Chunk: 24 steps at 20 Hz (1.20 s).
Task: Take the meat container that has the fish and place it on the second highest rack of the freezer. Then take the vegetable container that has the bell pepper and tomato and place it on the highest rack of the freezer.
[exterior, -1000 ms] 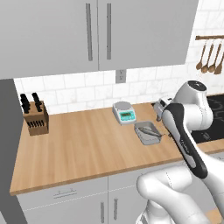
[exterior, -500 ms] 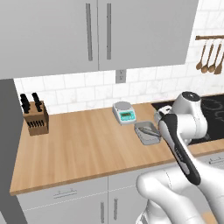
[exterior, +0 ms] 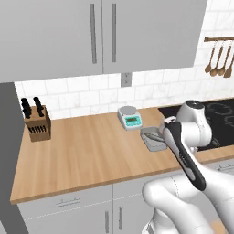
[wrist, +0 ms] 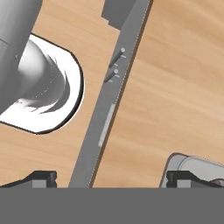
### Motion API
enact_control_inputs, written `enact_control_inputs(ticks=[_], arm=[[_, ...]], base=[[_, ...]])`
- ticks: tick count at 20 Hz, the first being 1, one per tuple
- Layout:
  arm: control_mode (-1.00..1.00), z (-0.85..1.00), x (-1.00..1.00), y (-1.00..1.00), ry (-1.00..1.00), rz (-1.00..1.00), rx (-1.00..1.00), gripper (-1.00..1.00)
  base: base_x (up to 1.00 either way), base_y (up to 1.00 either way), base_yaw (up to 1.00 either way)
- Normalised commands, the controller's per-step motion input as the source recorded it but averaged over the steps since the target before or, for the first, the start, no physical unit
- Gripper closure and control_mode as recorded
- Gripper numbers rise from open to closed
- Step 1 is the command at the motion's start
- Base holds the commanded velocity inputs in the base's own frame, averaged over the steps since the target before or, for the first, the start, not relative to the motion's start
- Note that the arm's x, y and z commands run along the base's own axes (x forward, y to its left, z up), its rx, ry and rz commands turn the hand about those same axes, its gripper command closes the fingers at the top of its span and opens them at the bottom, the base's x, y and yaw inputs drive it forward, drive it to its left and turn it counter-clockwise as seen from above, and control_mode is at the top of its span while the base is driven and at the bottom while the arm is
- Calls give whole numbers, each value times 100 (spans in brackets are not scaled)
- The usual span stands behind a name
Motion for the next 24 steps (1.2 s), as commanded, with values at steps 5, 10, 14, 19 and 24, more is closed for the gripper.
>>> enact_control_inputs(ticks=[5, 10, 14, 19, 24], arm=[[-100, 0, 44, -7, 13, 0, 0, -100], [-100, -14, 51, -20, 7, 0, 0, -100], [-100, -33, 54, -17, 2, 0, 0, -100], [-100, -56, 44, -1, 1, 0, 0, -100], [-100, -46, 39, 0, 2, 0, 0, -100]], base=[[0, 0, 0], [0, 0, 0], [0, 0, 0], [0, 0, 0], [0, 0, 0]])
